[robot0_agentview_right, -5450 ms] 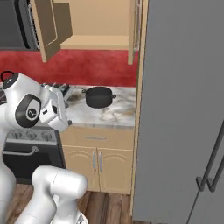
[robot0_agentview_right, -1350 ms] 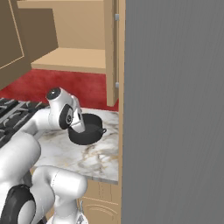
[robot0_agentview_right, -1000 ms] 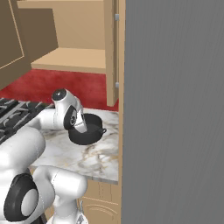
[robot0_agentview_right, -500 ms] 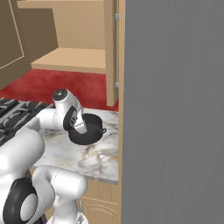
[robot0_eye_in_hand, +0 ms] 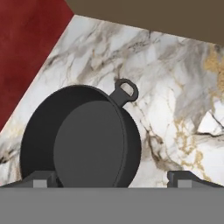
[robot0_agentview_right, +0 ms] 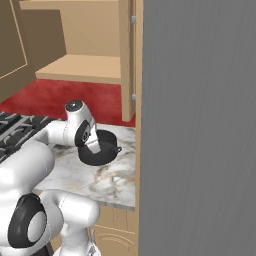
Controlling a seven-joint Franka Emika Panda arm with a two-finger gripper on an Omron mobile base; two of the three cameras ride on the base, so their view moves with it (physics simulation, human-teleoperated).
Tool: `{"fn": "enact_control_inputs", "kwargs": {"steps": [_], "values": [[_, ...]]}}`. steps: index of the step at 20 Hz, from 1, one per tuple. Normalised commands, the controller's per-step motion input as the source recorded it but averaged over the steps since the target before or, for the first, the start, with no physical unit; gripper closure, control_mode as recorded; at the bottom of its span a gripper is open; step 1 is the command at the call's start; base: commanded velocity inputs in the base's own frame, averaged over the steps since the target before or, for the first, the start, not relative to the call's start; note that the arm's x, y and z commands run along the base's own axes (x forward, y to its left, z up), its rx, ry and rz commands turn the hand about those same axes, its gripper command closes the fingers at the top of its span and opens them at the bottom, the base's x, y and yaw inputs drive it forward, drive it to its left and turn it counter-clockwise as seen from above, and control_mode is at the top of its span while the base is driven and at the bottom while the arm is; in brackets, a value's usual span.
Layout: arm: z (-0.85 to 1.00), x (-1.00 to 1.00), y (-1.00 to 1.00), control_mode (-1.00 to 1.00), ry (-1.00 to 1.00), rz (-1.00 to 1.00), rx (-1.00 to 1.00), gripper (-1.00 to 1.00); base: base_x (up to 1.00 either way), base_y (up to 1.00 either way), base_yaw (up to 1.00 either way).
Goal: Pick the kettle from the cabinet and place it on a stove burner. Then pick the pot from the counter and place it on another stove burner. Finally, turn both burners on.
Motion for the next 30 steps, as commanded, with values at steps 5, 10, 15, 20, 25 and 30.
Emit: {"fn": "enact_control_inputs", "kwargs": {"steps": [5,10,15,20,25,30], "values": [[-0.18,0.23,0.02,-1.00,0.12,0.03,0.03,-1.00,0.00,0.00,0.00],[-0.17,0.18,0.00,-1.00,0.08,0.04,0.04,-1.00,0.00,0.00,0.00],[-0.14,0.18,0.00,-1.00,0.05,0.03,0.04,-1.00,0.00,0.00,0.00],[-0.15,0.13,0.01,-1.00,0.03,0.02,0.03,-1.00,0.00,0.00,0.00],[-0.17,0.08,0.05,-1.00,0.02,0.01,0.02,-1.00,0.00,0.00,0.00],[-0.19,0.06,0.01,-1.00,0.02,0.01,0.02,-1.00,0.00,0.00,0.00]]}}
